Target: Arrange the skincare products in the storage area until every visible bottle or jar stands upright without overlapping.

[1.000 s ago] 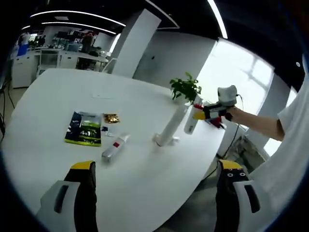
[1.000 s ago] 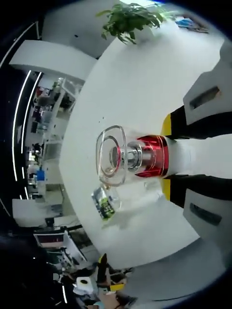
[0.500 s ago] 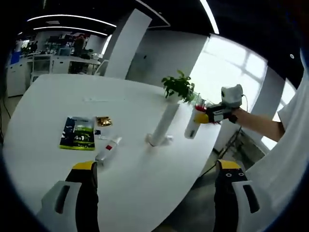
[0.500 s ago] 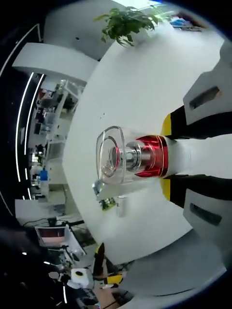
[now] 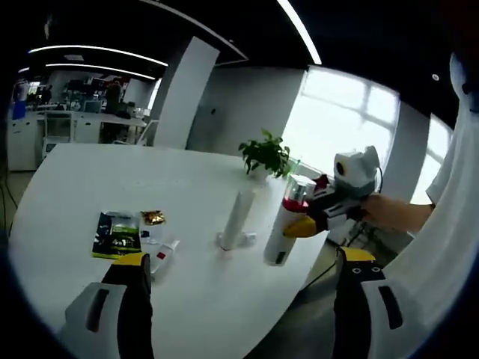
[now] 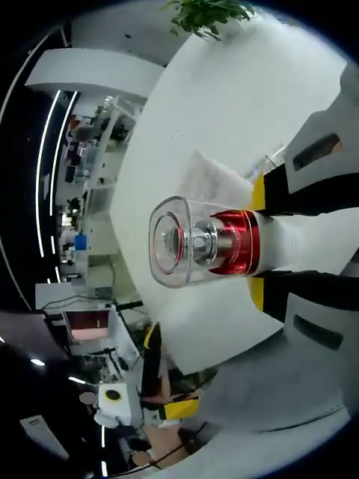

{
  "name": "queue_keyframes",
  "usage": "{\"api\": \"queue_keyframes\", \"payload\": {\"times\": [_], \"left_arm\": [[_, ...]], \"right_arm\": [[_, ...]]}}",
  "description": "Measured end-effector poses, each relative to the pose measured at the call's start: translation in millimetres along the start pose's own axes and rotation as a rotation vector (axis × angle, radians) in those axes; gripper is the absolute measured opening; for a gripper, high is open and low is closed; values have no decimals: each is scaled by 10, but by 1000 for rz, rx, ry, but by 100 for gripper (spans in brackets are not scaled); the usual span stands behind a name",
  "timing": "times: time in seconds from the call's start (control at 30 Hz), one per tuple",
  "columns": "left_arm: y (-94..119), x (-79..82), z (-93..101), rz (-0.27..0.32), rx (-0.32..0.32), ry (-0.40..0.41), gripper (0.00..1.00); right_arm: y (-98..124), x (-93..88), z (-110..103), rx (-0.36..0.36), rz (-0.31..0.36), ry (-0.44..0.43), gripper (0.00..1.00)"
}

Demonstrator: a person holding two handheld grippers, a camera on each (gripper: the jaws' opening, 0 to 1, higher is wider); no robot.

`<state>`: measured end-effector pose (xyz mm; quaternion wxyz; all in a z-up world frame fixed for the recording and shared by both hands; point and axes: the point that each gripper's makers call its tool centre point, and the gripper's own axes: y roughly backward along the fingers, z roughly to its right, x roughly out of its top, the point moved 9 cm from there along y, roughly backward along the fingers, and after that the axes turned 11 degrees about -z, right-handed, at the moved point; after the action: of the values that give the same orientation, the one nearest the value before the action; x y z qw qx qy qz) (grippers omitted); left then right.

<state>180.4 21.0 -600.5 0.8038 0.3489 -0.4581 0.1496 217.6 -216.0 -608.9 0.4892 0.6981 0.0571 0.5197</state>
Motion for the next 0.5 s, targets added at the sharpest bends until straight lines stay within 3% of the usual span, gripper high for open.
{"api": "queue_keyframes", "payload": {"times": [0.23,0.43,0.5], "left_arm": [[54,61,96,31,-12,20,74],[5,63,166,25,37,74,55],[-27,56,244,24,20,69,50]], "right_arm": [[-130,214,-392,59,20,73,26],[-225,344,-643,71,44,87,26],[-249,383,-700,69,49,90,26]]}}
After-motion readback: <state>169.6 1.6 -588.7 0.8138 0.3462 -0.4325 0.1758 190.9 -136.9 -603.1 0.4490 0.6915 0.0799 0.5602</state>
